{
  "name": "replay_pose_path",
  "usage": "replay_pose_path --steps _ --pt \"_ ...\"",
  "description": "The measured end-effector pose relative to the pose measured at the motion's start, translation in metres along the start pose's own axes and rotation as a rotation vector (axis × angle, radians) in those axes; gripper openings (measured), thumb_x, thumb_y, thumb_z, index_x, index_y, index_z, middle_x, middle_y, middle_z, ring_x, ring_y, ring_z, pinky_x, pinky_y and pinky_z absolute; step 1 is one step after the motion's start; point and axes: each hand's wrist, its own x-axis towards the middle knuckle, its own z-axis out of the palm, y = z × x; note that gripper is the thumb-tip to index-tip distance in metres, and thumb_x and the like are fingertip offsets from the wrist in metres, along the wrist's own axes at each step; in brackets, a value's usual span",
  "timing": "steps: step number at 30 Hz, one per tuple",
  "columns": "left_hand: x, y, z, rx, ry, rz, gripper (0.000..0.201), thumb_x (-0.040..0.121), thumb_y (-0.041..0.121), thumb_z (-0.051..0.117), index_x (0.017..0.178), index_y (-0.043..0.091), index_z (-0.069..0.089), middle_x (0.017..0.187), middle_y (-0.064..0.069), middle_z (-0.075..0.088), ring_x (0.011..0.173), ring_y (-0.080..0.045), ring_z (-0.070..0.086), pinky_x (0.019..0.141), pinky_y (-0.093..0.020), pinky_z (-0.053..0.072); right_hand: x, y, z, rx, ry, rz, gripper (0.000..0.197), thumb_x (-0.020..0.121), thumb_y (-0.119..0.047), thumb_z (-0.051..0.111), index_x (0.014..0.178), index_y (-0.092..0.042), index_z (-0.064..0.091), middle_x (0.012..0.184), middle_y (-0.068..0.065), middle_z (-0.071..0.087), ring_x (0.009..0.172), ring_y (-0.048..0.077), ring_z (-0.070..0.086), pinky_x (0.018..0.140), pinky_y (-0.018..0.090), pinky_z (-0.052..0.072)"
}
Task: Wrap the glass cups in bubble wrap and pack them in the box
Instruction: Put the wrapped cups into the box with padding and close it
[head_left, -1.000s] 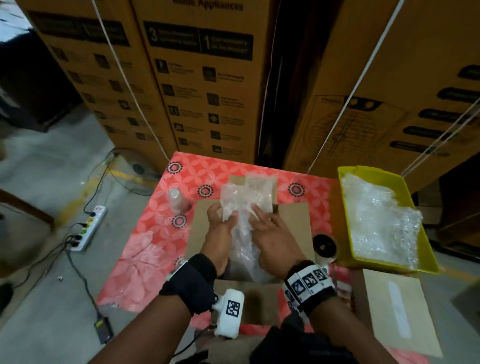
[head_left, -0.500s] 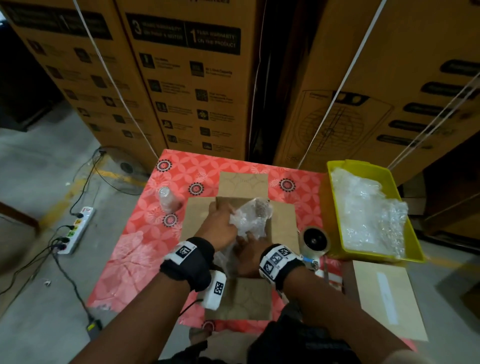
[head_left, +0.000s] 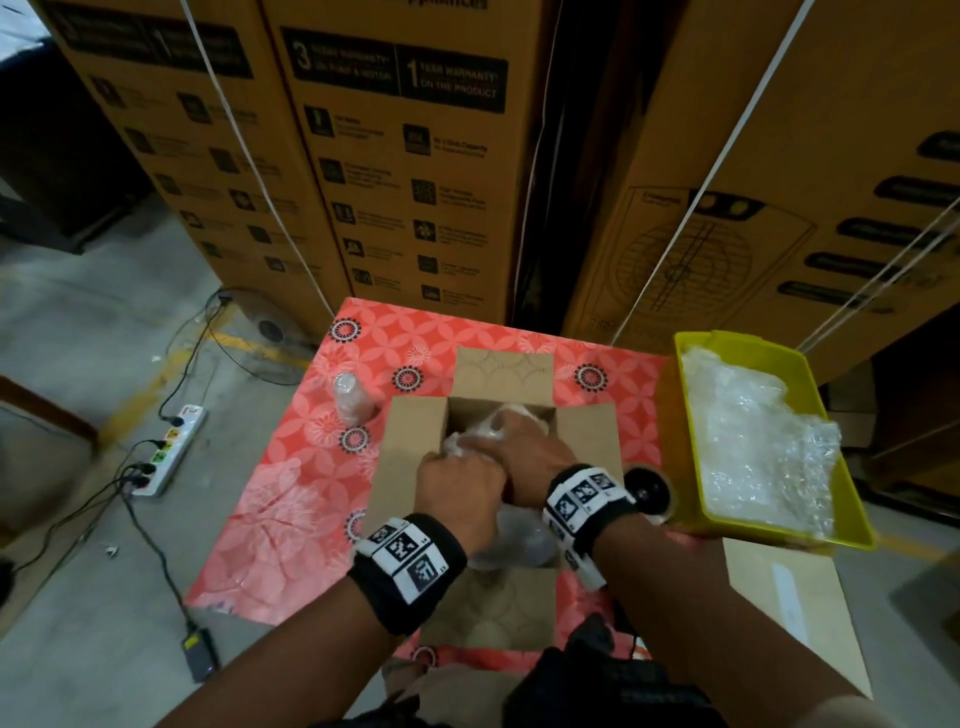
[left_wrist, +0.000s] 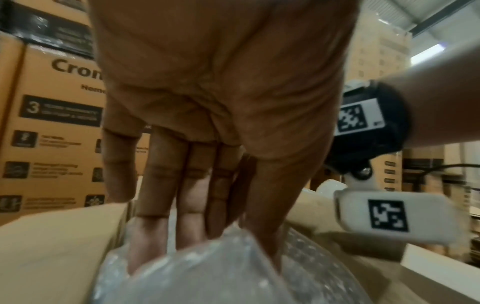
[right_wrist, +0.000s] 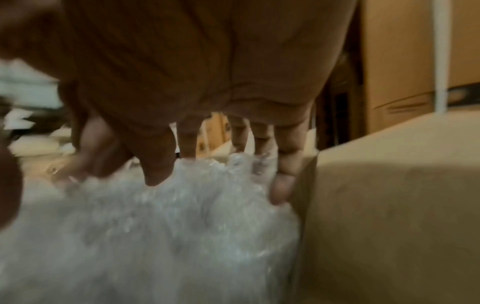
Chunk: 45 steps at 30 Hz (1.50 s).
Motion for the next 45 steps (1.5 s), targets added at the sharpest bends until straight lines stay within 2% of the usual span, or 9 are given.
replay_pose_path --steps 3,8,14,19,25,29,36,39,45 --pt "0.003 0.002 0.01 -0.073 -0.113 0.094 0.032 0.096 0.038 0.071 0.123 0.019 0.07 0.126 -0.006 0.07 0.117 -0.028 0.067 0.089 -0.036 0.052 0.012 0.005 0.025 -0.107 -0.268 0.076 0.082 0.097 -0.055 0.06 0.159 -0.06 0.006 0.175 0.01 -0.016 0.158 0.05 0.002 0.126 0.063 0.022" --pt "0.018 -0.001 0.022 -0.239 -0.496 0.17 0.06 0.11 0.048 0.049 0.155 0.009 0.046 0.156 -0.016 0.052 0.139 -0.033 0.052 0.104 -0.034 0.042 0.029 0.011 0.031 -0.174 -0.325 0.113 0.078 0.104 -0.059 0.048 0.161 -0.057 -0.005 0.171 0.012 -0.029 0.157 0.053 -0.008 0.126 0.066 0.005" --pt "0.018 0.004 0.029 -0.183 -0.56 0.209 0.063 0.114 0.043 0.04 0.161 0.002 0.037 0.166 -0.022 0.035 0.153 -0.036 0.034 0.121 -0.036 0.027 0.04 0.017 0.013 0.013 -0.289 0.032 0.06 0.104 -0.026 0.059 0.159 -0.04 0.041 0.17 0.016 0.025 0.153 0.043 0.031 0.122 0.05 0.034" --pt "0.012 0.006 0.025 -0.153 -0.344 0.21 0.07 0.104 0.054 0.054 0.16 0.023 0.026 0.157 -0.019 0.029 0.132 -0.041 0.05 0.095 -0.046 0.047 0.014 0.008 -0.032 -0.013 -0.01 0.151 0.05 0.096 0.003 0.056 0.132 -0.028 0.073 0.143 0.01 0.064 0.124 0.032 0.065 0.101 0.042 0.055" --pt "0.006 0.013 0.016 -0.219 -0.651 0.279 0.06 0.114 0.047 0.032 0.169 0.031 0.015 0.17 -0.014 0.025 0.153 -0.039 0.032 0.118 -0.047 0.033 0.023 -0.006 -0.015 -0.136 -0.093 0.084 0.057 0.097 -0.012 0.055 0.15 -0.033 0.051 0.142 0.012 0.062 0.117 0.036 0.065 0.088 0.042 0.058" --pt "0.007 0.007 0.018 -0.246 -0.643 0.219 0.083 0.104 0.074 0.034 0.168 0.025 0.013 0.171 -0.018 0.021 0.149 -0.042 0.038 0.116 -0.05 0.037 0.029 0.008 0.003 0.002 -0.356 0.129 0.084 0.103 -0.014 0.051 0.165 -0.049 0.006 0.172 0.026 0.009 0.139 0.045 0.048 0.091 0.037 0.046" --pt "0.005 0.008 0.026 -0.223 -0.452 0.297 0.098 0.096 0.078 0.047 0.165 0.041 -0.013 0.166 -0.01 0.019 0.154 -0.04 0.018 0.115 -0.062 0.037 0.024 0.017 -0.028 0.193 -0.108 0.147 0.07 0.093 0.014 0.05 0.143 -0.034 0.065 0.152 0.005 0.058 0.133 0.028 0.06 0.102 0.033 0.052" --pt "0.016 0.006 0.027 -0.23 -0.6 0.3 0.084 0.097 0.085 0.033 0.166 0.039 0.022 0.167 -0.007 0.027 0.154 -0.038 0.025 0.118 -0.058 0.034 0.016 0.025 -0.031 0.164 -0.051 0.144 0.057 0.089 0.013 0.055 0.12 -0.028 0.08 0.135 0.005 0.071 0.115 0.023 0.07 0.098 0.035 0.058" --pt "0.034 0.006 0.049 -0.383 -0.674 0.335 0.101 0.086 0.095 0.036 0.164 0.031 0.037 0.167 -0.001 0.039 0.153 -0.028 0.034 0.127 -0.048 0.025 0.003 0.022 -0.007 0.095 -0.276 0.153 0.051 0.097 -0.002 0.056 0.142 -0.024 0.065 0.151 0.009 0.057 0.13 0.027 0.06 0.107 0.038 0.052"
